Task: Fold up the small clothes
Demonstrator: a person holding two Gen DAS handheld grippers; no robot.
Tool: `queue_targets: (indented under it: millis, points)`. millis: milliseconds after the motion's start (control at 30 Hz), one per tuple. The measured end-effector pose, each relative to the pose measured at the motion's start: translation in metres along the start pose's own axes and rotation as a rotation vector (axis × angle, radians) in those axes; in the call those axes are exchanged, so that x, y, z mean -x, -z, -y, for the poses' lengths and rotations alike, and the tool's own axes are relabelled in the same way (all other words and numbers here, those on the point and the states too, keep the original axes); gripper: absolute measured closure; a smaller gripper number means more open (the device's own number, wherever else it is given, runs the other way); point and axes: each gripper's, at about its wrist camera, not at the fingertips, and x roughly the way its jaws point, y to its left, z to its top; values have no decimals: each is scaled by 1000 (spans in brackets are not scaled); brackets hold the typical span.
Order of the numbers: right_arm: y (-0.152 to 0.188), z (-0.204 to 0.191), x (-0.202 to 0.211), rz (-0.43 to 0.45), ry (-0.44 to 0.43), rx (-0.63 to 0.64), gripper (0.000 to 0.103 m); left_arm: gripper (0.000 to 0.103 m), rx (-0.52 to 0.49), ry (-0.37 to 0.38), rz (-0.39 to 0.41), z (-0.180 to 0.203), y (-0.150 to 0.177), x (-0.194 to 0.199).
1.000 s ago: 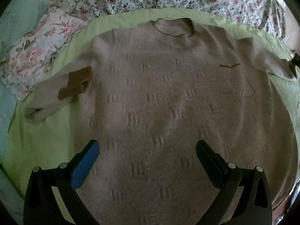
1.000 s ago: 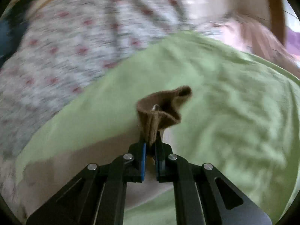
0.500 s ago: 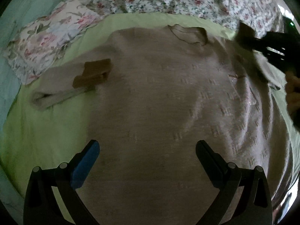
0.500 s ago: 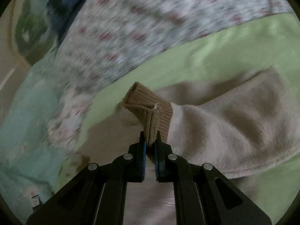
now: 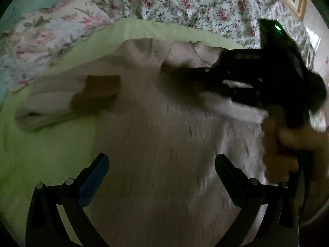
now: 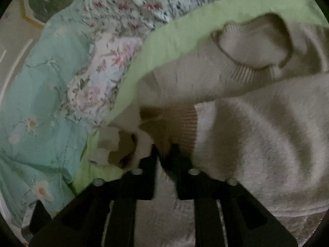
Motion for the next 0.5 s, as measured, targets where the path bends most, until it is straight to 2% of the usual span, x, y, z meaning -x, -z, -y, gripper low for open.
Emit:
queue_targets:
  millis: [33,100,233,333,400,467,500]
  points:
    - [1,1,2,-4,-13,-11,57,0,11,37,-4,-1,-8,-8]
    - [6,5,18,20,-30,-23,49,0,34,94,-11,-4,-22,-22]
    - [23,12,68,102,-16,-21,49,1,94,189,-82,-8,-47,-64]
    - [43,26,109,160,-9,-65,49,2,111,179,-69,-7,-63,-83]
    - [60,38,137,204,8,-92,49,19,95,162,-34,-3,-72,-88]
    - [75,49,158,240,42,-122,49,71,54,150,-27,6,-79,-93]
    - [82,57,170,263,64,-140,49,84,39,133,-30,8,-82,-95]
